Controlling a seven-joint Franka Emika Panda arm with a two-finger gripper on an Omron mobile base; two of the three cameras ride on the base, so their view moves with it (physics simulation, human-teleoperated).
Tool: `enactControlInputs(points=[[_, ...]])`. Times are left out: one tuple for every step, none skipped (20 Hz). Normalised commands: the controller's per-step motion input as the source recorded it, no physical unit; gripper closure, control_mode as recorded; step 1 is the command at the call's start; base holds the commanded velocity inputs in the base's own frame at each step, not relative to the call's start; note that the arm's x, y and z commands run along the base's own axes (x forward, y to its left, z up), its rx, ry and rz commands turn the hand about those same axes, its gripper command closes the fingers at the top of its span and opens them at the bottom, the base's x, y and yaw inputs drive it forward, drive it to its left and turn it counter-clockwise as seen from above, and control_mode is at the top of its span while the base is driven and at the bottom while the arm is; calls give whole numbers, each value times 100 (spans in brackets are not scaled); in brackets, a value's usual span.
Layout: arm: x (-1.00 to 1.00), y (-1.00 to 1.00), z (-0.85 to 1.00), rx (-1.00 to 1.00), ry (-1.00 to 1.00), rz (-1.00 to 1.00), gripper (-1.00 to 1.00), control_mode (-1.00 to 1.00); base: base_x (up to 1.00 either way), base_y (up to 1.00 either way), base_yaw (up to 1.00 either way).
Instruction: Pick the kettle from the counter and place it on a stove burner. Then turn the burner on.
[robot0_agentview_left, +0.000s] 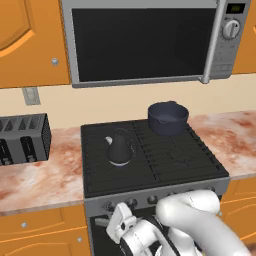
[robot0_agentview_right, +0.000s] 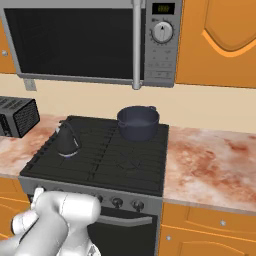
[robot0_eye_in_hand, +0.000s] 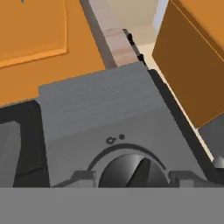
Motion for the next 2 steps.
enactControlInputs(points=[[-45,31,-94,-57,69,58,100,-100,0,0,0],[-42,31,-94,-57,72,57,100,-100,0,0,0]])
